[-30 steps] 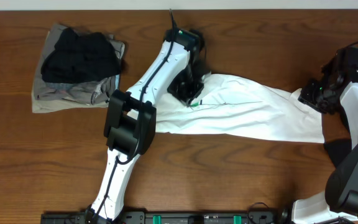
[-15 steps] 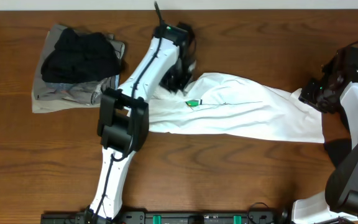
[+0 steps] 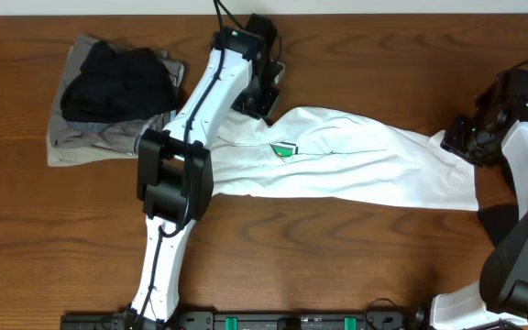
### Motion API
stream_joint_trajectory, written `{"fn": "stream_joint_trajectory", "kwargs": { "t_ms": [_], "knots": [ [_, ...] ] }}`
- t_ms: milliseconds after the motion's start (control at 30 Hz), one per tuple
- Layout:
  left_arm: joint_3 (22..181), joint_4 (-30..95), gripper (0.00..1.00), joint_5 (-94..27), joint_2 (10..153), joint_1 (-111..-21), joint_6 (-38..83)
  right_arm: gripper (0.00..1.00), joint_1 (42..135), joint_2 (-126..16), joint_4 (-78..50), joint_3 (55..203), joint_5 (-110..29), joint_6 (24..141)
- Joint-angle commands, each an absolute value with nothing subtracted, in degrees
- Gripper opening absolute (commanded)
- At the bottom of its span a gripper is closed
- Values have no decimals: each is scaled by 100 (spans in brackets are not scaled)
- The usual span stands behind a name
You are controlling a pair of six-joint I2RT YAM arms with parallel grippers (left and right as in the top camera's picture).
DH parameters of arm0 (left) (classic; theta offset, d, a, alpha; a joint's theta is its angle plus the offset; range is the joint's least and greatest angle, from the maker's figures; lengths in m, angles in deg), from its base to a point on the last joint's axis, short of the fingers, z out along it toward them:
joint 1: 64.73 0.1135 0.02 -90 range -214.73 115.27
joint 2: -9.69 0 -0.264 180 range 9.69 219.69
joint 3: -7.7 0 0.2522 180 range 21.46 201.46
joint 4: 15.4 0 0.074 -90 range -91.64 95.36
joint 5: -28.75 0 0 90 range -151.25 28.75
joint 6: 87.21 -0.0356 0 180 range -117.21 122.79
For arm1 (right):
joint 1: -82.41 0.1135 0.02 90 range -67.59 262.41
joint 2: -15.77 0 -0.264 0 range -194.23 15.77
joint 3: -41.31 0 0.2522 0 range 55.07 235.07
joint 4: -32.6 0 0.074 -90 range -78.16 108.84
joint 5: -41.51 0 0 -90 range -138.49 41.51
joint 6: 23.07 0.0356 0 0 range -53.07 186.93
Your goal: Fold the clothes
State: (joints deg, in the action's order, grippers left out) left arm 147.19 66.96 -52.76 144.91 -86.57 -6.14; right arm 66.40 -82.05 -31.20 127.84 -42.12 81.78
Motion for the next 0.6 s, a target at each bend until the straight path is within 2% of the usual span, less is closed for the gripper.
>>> {"fn": "stream_joint_trajectory", "kwargs": {
  "t_ms": [0,100,200,333,567],
  "knots": [
    [14986,6373,22,-5374,13935,-8627,-612,38,6658,-8205,-3057,12766,-4271,8146],
    [14958,5946,28,-5304,13981,-8627,-662,38,6658,-8205,-3015,12766,-4269,8150],
    [14883,5776,43,-4671,14263,-8627,-1080,38,6658,-8205,-3053,12766,-4269,8150],
    [14881,5737,50,-4104,14683,-8629,-1324,37,6658,-8205,-3199,12766,-4271,8146],
    [14877,5785,58,-3914,15046,-8629,-1412,36,6658,-8205,-3241,12766,-4267,8150]
  ]
}}
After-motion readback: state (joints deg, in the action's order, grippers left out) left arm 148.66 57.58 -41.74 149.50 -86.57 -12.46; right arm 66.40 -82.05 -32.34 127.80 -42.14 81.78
